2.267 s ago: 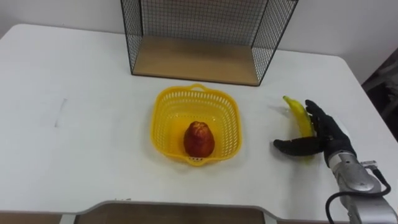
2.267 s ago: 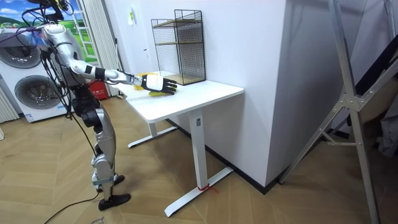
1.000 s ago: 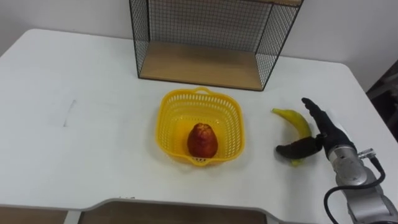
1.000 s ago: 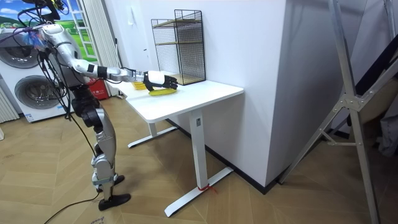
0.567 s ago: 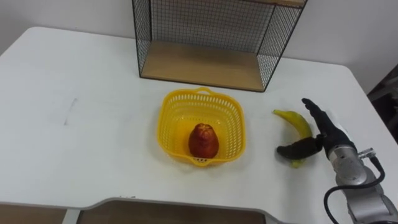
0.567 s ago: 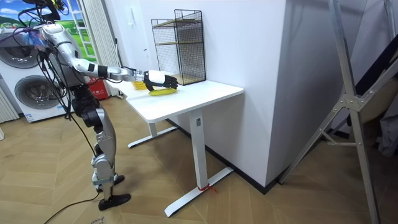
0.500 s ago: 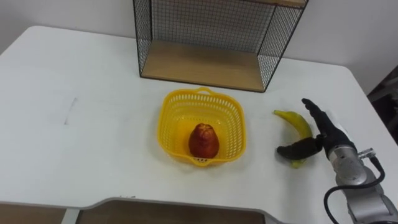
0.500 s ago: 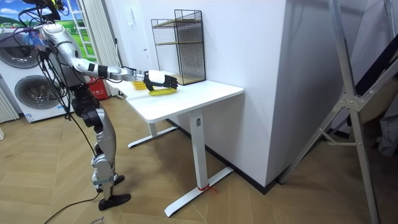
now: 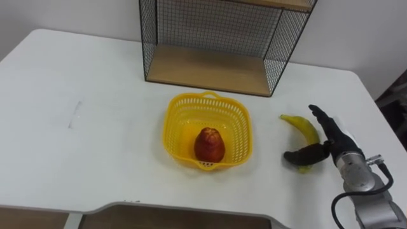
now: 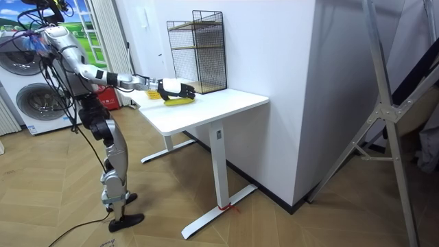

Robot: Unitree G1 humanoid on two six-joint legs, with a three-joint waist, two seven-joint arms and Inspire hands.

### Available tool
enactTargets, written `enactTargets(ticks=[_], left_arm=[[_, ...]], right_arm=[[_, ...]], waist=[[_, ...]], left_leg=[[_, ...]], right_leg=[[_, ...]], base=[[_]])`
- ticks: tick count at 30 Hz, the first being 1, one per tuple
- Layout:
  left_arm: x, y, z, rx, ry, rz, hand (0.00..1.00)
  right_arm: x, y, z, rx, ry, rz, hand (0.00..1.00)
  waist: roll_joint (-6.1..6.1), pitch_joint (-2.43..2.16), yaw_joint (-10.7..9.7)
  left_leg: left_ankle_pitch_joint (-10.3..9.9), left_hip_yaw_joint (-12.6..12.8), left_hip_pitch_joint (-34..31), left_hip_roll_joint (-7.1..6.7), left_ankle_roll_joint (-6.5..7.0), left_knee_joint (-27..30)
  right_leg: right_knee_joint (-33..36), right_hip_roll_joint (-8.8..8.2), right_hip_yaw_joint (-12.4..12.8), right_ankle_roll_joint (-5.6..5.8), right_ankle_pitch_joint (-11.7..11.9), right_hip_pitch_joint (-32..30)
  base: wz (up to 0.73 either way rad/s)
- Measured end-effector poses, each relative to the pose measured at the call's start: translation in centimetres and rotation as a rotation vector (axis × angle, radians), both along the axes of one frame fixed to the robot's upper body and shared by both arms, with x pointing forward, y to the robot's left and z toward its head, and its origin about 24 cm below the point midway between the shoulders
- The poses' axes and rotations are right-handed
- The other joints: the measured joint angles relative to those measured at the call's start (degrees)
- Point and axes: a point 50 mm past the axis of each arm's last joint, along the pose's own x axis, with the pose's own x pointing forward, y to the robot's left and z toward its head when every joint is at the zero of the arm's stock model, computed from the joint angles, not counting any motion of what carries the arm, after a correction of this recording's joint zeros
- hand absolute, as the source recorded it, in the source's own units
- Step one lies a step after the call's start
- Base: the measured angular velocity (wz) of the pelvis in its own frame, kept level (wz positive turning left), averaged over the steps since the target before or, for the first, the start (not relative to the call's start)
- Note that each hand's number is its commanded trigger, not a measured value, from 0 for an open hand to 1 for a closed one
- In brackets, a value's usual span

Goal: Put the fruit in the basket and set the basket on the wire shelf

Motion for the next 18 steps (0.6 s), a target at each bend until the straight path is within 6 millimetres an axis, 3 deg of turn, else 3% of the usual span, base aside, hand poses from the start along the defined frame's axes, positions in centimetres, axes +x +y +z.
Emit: enactTargets(ticks=[2,3,5,6,18], left_arm=[[0.0,0.0,0.0,0.001,0.001,-0.002,0.0],[0.0,0.0,0.0,0.003,0.003,-0.01,0.0],[0.1,0.0,0.0,0.005,0.005,-0.021,0.0],[0.1,0.0,0.0,0.004,0.008,-0.031,0.0],[0.3,0.0,0.0,0.0,0.011,-0.039,0.0]], right_arm=[[-0.2,0.0,-0.2,0.027,0.008,-0.007,0.0],[-0.3,0.0,-0.3,0.035,0.014,-0.007,0.1],[-0.4,0.0,-0.5,0.045,0.023,-0.004,0.84],[-0.4,0.0,-0.6,0.05,0.03,-0.001,1.0],[-0.5,-1.1,-0.7,0.048,0.03,-0.066,1.0]], waist=[[0.04,0.04,0.01],[0.04,0.03,0.01],[0.05,0.03,0.0],[0.06,0.02,0.0],[-0.15,-0.31,-0.04]], left_leg=[[-0.02,-0.01,0.0,0.0,0.01,-0.07],[-0.02,-0.01,-0.01,0.0,0.0,-0.06],[-0.02,0.0,-0.02,0.0,0.0,0.03],[-0.02,0.0,-0.02,0.0,0.0,0.09],[-0.01,-0.21,-0.01,0.05,-0.01,0.47]], right_leg=[[-0.02,0.0,0.09,0.0,0.0,0.09],[-0.02,0.0,0.09,0.0,0.0,0.1],[-0.01,0.0,0.04,0.0,0.0,0.12],[-0.01,0.0,-0.03,0.0,0.0,0.13],[-0.02,0.08,0.01,0.0,0.0,0.3]], base=[[0.0],[0.0],[0.0],[0.0],[0.0]])
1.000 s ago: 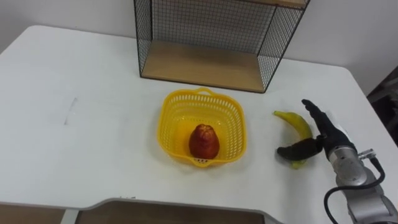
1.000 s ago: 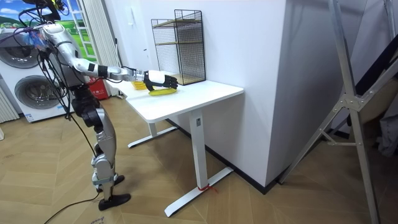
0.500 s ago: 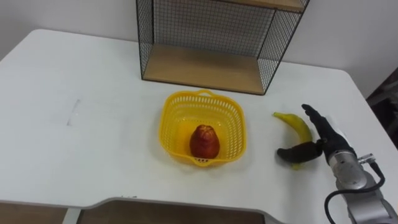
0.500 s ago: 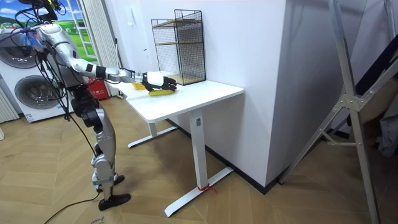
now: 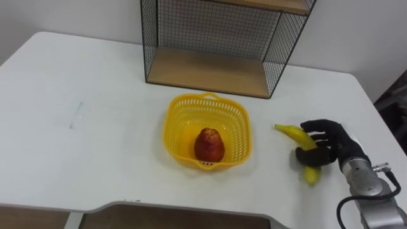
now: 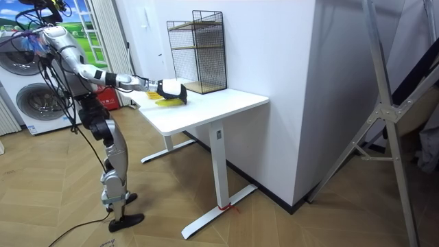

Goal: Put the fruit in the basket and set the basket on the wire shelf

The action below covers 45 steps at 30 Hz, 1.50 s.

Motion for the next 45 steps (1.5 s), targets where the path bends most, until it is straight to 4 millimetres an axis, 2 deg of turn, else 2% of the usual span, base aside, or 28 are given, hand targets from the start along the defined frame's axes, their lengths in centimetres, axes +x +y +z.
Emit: enactTargets(ticks=[17,26,29,30,31,34,37,40,45], left_arm=[[0.2,0.3,0.1,0.008,0.002,-0.002,0.0],[0.2,0.2,0.0,0.002,-0.002,-0.003,0.0],[0.3,-0.1,-0.2,-0.006,0.012,-0.01,0.0],[0.3,-0.3,-0.2,-0.011,0.011,-0.012,0.0],[0.4,-0.5,-0.3,-0.017,0.009,-0.011,0.0],[0.6,-0.8,-0.4,-0.022,0.004,-0.01,0.0],[0.8,-0.8,-0.3,-0.019,-0.006,-0.011,0.0],[0.3,-0.9,-0.4,-0.019,0.008,-0.014,0.0],[-0.2,-1.4,-0.5,-0.03,0.019,-0.006,0.0]], right_arm=[[0.1,0.0,-0.3,-0.005,0.011,-0.012,1.0],[0.5,0.8,0.7,0.123,-0.058,-0.041,1.0],[0.8,1.9,1.2,0.2,-0.1,-0.031,1.0],[0.8,2.4,1.4,0.27,-0.132,-0.041,1.0],[0.6,3.1,1.6,0.345,-0.167,-0.046,1.0],[0.7,5.0,2.1,0.488,-0.207,-0.016,1.0],[0.8,5.9,2.1,0.6,-0.219,-0.021,1.0],[0.7,6.0,2.0,0.733,-0.24,-0.075,1.0],[0.8,6.3,2.1,0.907,-0.275,-0.139,1.0]], waist=[[-0.4,0.06,0.0],[0.13,0.31,-0.13],[1.08,0.42,-0.7],[1.5,0.28,-0.58],[2.25,0.38,-0.13],[3.36,0.29,-0.01],[3.36,0.27,0.06],[3.01,0.49,-0.07],[2.88,0.46,-0.85]], left_leg=[[-0.02,-0.01,0.07,0.15,-0.04,-0.34],[-0.03,0.82,-0.94,0.25,-0.06,-0.69],[0.0,0.85,-1.39,0.22,-0.08,-0.36],[0.01,0.97,-1.25,0.22,-0.08,-0.49],[0.01,1.39,-0.99,0.27,-0.07,-0.6],[0.03,1.57,-0.92,0.3,-0.08,-0.55],[0.05,1.37,-0.82,0.35,-0.1,-0.57],[0.04,1.2,-0.03,0.32,-0.1,-0.71],[0.03,0.91,-0.41,0.23,-0.09,-0.67]], right_leg=[[-0.01,0.14,0.04,0.0,0.0,-0.08],[0.06,0.19,0.48,0.0,0.0,-1.44],[0.04,0.18,0.46,-0.01,0.01,-1.9],[0.03,0.18,0.56,-0.01,0.01,-1.88],[0.03,0.2,1.09,-0.01,0.0,-1.83],[-0.05,0.16,1.36,0.0,0.0,-1.95],[-0.08,0.17,1.42,0.0,0.0,-1.66],[-0.09,0.16,1.52,0.0,0.0,-0.78],[-0.05,0.18,1.6,0.0,0.0,-0.97]], base=[[0.0],[-0.06],[0.0],[-0.07],[-0.11],[-0.04],[0.06],[0.04],[0.02]])
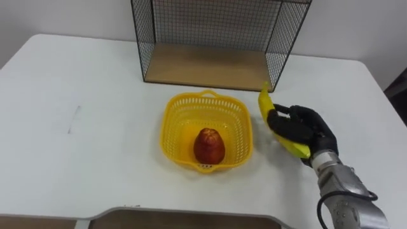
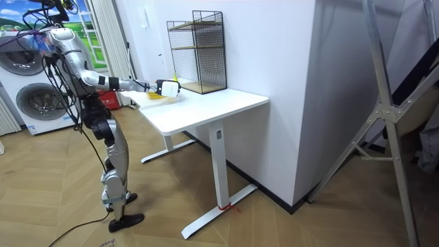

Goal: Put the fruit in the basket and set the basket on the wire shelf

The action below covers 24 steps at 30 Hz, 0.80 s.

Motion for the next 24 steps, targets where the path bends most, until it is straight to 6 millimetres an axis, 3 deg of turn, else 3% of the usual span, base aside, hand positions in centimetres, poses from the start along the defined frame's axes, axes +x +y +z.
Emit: enactTargets(ticks=[3,7,10,17,24], left_arm=[[0.0,-0.4,-0.1,-0.009,0.0,0.002,0.0],[0.1,-0.7,-0.2,-0.019,-0.004,0.004,0.0],[0.1,-0.7,-0.2,-0.018,-0.006,0.007,0.0],[-0.3,-0.7,-0.2,-0.019,0.002,0.009,0.0],[-0.2,-0.8,-0.2,-0.02,0.001,0.002,0.0]], right_arm=[[0.1,0.1,0.3,0.04,-0.016,-0.009,1.0],[0.3,0.2,1.0,0.051,-0.05,-0.022,1.0],[0.5,0.2,1.7,0.048,-0.077,-0.038,1.0],[1.0,0.0,3.9,0.011,-0.159,-0.069,1.0],[1.3,0.7,6.2,-0.208,-0.252,-0.01,1.0]], waist=[[0.39,-0.01,-0.56],[1.4,-0.52,-0.77],[1.63,-0.6,-0.7],[1.47,-0.66,-0.75],[1.09,-0.5,-0.52]], left_leg=[[0.0,0.01,-0.04,0.04,-0.01,0.05],[0.03,0.26,-0.05,0.1,-0.06,0.14],[0.03,0.63,-0.01,0.14,-0.07,0.13],[0.03,0.64,0.02,0.1,-0.06,0.11],[0.04,0.47,0.02,0.14,-0.06,0.09]], right_leg=[[0.0,0.08,0.03,0.0,0.0,-0.03],[0.01,0.12,0.08,0.0,0.0,-0.11],[0.01,0.12,0.1,0.0,0.0,-0.16],[0.02,0.09,-0.14,0.0,0.0,-0.15],[0.04,0.11,0.22,0.0,0.0,-0.19]], base=[[0.0],[-0.02],[-0.05],[0.0],[0.0]])
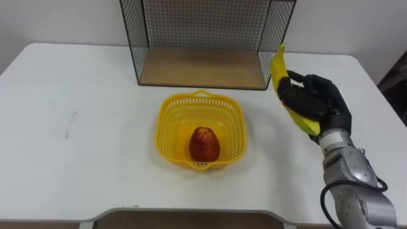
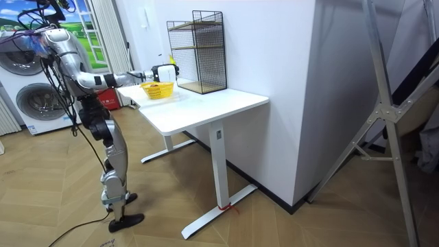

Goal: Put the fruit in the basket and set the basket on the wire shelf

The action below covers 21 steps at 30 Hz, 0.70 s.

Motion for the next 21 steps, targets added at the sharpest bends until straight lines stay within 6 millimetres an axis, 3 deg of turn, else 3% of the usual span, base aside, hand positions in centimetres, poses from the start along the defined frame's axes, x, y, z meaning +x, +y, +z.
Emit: enactTargets(ticks=[5,6,9,21], left_arm=[[0.2,0.2,0.1,0.005,-0.011,-0.004,0.0],[0.2,0.3,0.1,0.007,-0.014,-0.006,0.0],[0.4,0.2,0.1,0.003,-0.029,-0.01,0.0],[1.5,0.1,0.1,-0.011,-0.05,-0.047,0.0]], right_arm=[[0.1,0.8,1.5,-0.185,-0.061,0.037,1.0],[0.1,1.2,1.8,-0.237,-0.077,0.049,1.0],[0.1,1.8,2.3,-0.357,-0.101,0.069,1.0],[0.8,3.5,3.5,-0.583,-0.158,0.174,1.0]], waist=[[-1.04,-0.12,0.27],[-1.47,0.11,0.43],[-2.12,0.1,0.8],[-1.7,0.5,1.62]], left_leg=[[0.01,0.2,-0.65,0.03,-0.01,-0.22],[0.05,0.28,-0.71,0.05,-0.06,-0.23],[0.04,0.28,-0.87,0.04,-0.06,-0.2],[0.04,-0.75,-1.08,-0.04,-0.06,-0.15]], right_leg=[[0.04,0.04,-0.07,0.0,0.0,-0.79],[0.03,0.07,-0.03,0.0,0.0,-0.99],[0.03,0.06,-0.06,0.0,0.0,-1.13],[0.02,-0.06,-1.04,0.0,0.0,-0.9]], base=[[-0.02],[-0.05],[-0.01],[0.04]])
